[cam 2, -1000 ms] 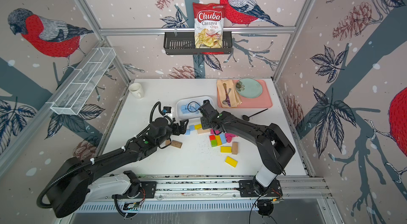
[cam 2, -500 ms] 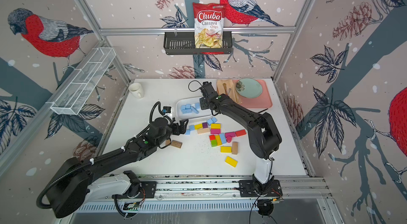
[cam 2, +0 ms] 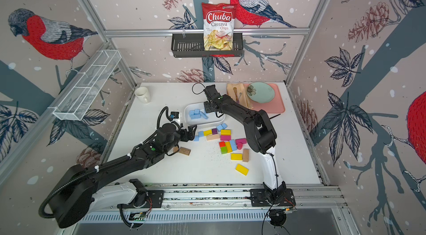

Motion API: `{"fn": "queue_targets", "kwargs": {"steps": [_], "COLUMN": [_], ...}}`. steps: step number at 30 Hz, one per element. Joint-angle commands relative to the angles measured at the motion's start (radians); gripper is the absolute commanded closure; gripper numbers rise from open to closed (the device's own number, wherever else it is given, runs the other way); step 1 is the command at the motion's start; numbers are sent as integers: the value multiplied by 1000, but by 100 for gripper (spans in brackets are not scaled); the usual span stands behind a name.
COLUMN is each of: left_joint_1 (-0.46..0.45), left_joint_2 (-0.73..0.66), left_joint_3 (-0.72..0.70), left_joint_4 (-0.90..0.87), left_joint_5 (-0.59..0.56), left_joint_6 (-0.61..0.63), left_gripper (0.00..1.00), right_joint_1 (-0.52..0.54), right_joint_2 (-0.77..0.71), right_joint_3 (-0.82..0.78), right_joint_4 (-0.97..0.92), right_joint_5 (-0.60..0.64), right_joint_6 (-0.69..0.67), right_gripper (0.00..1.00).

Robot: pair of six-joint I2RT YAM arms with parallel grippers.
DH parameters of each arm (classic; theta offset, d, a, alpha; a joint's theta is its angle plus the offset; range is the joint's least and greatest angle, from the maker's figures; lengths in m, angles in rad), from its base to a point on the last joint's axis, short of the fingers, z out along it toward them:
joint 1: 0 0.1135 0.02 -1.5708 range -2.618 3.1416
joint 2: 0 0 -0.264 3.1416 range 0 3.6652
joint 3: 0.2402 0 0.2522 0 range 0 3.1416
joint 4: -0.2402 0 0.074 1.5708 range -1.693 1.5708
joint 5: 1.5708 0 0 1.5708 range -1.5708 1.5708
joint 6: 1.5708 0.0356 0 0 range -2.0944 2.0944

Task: Pick out the blue building blocks
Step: Place the building block in the storage box.

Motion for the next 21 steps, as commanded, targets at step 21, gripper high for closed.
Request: {"fn": "queue_targets", "kwargs": {"steps": [21], "left_joint_1": [-1], "left_joint_2": [10], "left_joint_3": [-1], "left_joint_4": [35], "left_joint_5": [-13], "left_joint_6": [5], "left_gripper": [5], "right_joint_1": [-32], "right_joint_2": [133], "right_joint_3": [91], "right_joint_4": [-13], "right_joint_5": [-2], "right_joint_6": [9], "right_gripper": [63]}}
